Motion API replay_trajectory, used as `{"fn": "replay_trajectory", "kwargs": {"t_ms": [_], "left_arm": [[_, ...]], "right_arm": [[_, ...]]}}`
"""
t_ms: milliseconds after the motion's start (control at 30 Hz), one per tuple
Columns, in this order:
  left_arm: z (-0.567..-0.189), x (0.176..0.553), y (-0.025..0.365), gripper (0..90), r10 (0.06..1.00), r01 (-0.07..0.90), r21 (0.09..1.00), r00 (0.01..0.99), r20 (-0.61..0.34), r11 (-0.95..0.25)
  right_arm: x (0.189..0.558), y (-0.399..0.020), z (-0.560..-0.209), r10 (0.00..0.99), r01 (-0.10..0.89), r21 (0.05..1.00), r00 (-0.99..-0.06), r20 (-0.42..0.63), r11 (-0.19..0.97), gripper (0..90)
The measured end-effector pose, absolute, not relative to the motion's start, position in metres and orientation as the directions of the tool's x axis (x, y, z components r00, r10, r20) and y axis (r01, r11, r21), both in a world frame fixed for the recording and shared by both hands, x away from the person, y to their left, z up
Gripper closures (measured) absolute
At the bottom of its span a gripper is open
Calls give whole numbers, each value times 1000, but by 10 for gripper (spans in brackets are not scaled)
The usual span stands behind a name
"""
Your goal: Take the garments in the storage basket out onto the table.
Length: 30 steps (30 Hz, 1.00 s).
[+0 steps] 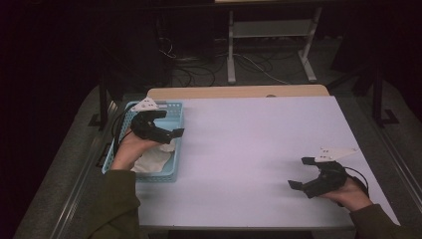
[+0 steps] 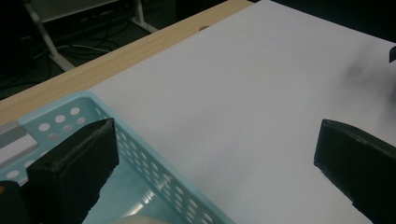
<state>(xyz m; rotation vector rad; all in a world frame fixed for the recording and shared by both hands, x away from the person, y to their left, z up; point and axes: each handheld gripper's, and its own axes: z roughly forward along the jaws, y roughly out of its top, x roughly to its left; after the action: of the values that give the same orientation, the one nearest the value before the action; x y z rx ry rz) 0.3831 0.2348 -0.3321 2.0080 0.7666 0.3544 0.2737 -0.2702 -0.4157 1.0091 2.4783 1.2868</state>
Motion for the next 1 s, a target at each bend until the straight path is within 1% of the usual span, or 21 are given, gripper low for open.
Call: {"fn": "replay_trajectory", "kwargs": {"t_ms": [433, 1000], "left_arm": [[-332, 384, 246, 0, 668, 385, 849, 742, -52, -362], [-331, 382, 272, 0, 713, 399, 853, 700, -46, -336]], "right_arm": [[274, -270, -416, 636, 490, 776, -757, 152, 397, 0], [274, -271, -416, 637, 491, 777, -755, 155, 394, 0]]}}
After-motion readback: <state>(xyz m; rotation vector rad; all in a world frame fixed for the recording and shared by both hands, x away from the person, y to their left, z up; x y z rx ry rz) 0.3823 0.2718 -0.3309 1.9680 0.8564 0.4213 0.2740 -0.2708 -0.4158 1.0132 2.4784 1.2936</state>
